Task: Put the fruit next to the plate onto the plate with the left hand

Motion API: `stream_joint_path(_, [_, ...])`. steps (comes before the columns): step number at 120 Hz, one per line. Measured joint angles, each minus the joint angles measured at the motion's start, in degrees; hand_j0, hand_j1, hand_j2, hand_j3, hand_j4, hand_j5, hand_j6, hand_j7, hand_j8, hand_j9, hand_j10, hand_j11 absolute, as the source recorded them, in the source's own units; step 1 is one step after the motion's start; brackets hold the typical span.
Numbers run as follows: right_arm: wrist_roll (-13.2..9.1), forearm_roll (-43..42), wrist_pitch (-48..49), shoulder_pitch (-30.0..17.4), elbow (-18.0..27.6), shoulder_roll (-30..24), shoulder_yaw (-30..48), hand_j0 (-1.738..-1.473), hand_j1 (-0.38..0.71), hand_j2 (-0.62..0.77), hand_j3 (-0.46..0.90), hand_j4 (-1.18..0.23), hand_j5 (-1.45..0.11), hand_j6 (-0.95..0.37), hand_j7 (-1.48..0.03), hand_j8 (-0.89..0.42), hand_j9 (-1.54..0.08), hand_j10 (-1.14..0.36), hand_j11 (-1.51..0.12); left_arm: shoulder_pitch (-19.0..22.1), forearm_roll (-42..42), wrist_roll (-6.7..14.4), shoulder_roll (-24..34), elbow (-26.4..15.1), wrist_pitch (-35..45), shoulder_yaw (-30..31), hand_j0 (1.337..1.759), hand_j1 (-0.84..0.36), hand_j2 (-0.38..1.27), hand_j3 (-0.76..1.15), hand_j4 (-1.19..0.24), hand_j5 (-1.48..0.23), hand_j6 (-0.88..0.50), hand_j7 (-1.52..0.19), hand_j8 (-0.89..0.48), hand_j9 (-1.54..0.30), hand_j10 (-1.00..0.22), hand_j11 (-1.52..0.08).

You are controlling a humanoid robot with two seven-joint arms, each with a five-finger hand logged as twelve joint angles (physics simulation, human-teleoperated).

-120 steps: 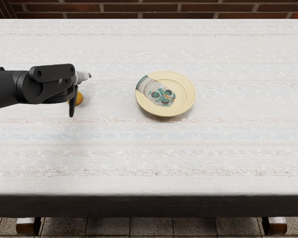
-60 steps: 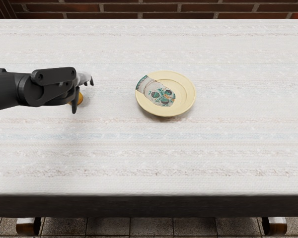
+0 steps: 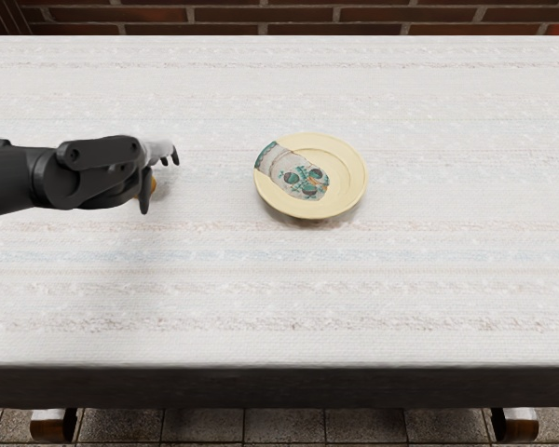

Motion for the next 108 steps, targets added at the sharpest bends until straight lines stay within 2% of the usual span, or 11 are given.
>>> stream_joint_path(38, [0.01,0.00,0.00,0.00,0.00,0.00,0.00,-1.658,-0.32,0.00,0.00,-0.02,-0.03,-0.02,-0.03,-0.02,-0.03,-0.02,-0.03,0.46,0.00,-1.21,0.76,-0.21,2.06,1.07,1.658,0.00,0.06,0.00,-0.29,-0.38,-0.29,-0.38,-0.29,-0.38,-0.29,-0.38])
stream_joint_path(108, [0.00,0.00,-0.01,0.00,0.00,0.00,0.00,-1.658,-0.32,0.00,0.00,-0.02,-0.03,-0.02,-0.03,-0.02,-0.03,-0.02,-0.03,1.20,-0.07,-1.36,1.85,-0.31,2.56,1.84,1.658,-0.01,0.06,0.00,-0.30,-0.39,-0.30,-0.39,-0.30,-0.39,-0.30,-0.39])
